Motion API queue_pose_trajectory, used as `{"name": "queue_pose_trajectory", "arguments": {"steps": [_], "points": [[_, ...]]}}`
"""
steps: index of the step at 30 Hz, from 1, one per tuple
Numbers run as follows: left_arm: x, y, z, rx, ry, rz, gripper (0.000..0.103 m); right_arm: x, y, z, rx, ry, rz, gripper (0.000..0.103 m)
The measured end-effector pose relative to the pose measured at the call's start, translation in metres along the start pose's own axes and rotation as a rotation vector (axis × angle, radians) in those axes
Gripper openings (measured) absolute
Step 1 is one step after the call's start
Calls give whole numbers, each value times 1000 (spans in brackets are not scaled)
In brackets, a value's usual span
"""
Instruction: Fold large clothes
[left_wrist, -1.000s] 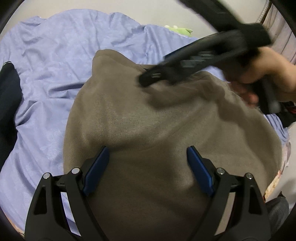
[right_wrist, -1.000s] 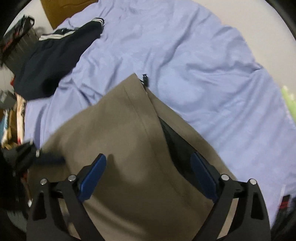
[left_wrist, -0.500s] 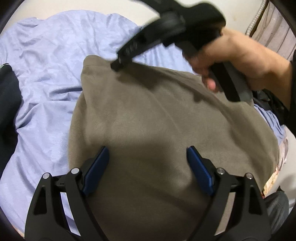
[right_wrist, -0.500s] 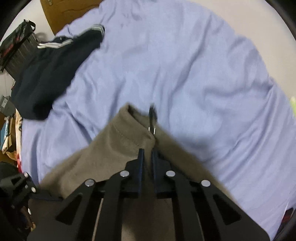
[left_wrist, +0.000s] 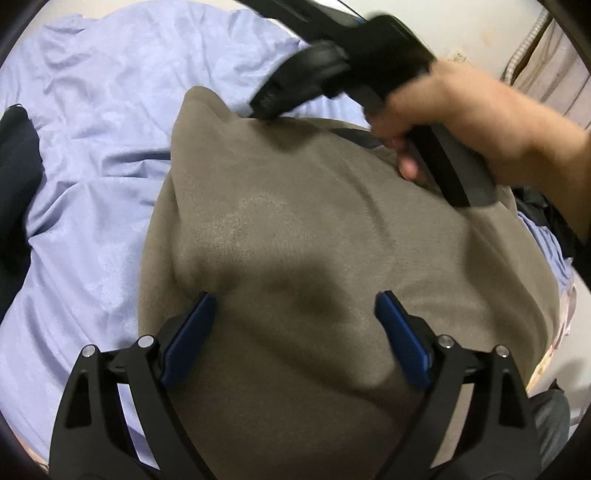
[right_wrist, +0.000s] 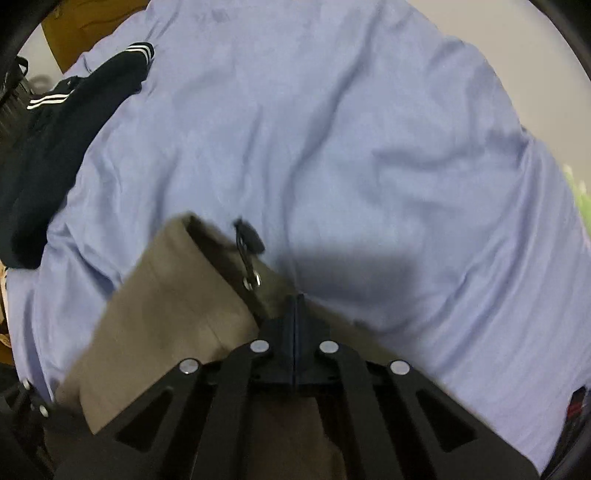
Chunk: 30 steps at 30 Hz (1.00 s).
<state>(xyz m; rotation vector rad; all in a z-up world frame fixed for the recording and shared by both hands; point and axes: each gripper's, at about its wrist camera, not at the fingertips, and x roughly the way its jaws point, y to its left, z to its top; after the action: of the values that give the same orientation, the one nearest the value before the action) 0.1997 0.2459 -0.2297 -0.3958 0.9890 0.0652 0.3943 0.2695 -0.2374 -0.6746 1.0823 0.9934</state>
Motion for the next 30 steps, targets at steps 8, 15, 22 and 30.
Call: {"name": "queue_pose_trajectory", "arguments": {"steps": [8,15,22,30], "points": [[-26,-8,18,21,-102,35,88,-135,-60,-76,-13,-113,-102,69],[-28,-29,33,39,-138,-9,88,-155,-140,-200,130,52,-204,70],[19,-41,17,109,22,114,88,-164,-176,-283,431,-53,-146,67],[21,-33,9,152,45,122,88,-172,-151,-369,568,-151,93,52]]}}
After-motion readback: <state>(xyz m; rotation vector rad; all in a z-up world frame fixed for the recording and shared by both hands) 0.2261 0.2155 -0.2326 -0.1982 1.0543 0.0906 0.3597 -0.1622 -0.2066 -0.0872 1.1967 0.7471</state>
